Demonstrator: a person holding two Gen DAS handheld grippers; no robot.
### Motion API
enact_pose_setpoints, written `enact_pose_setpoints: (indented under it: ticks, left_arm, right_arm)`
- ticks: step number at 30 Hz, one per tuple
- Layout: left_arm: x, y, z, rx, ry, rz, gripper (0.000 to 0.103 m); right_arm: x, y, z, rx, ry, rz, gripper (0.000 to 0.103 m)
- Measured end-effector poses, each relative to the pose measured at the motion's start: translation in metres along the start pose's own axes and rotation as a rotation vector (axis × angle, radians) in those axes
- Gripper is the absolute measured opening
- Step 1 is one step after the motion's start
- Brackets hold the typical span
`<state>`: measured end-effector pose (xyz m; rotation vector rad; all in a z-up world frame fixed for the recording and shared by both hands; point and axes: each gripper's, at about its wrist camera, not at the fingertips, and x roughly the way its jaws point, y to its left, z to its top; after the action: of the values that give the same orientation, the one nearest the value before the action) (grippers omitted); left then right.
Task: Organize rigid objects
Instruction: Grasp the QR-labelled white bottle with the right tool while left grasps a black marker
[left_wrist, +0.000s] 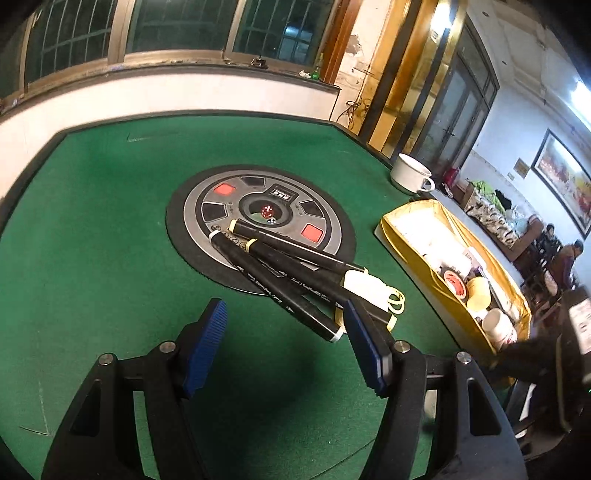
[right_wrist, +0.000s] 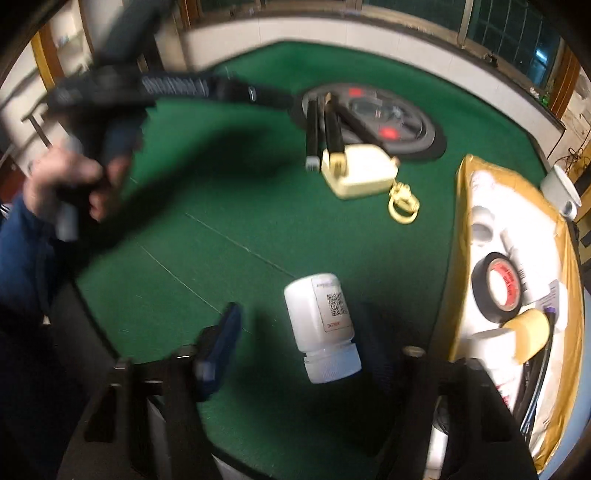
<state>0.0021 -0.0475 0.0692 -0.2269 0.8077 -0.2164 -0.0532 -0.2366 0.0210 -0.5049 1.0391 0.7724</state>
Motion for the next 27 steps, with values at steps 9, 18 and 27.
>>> enact_pose_setpoints:
  ticks: [9,18,27]
  left_arm:
    - [0.033,0.010,0.021,-0.136,0.106,0.053,0.065]
    - [0.075,0.003,0.033,-0.093,0.209,0.193,0.044]
    - [0.068,-0.001,0.020,0.022,0.178,0.273,0.015]
  right_arm:
    - [-0.019,-0.010,-0.029,0.208,-0.116,0.078,0.033]
    - [-0.052,-0.021,-0.051,0.301,-0.221,0.131,0.033]
    - [-0.056,-0.029,-0.054,0.352,-0.269,0.141,0.033]
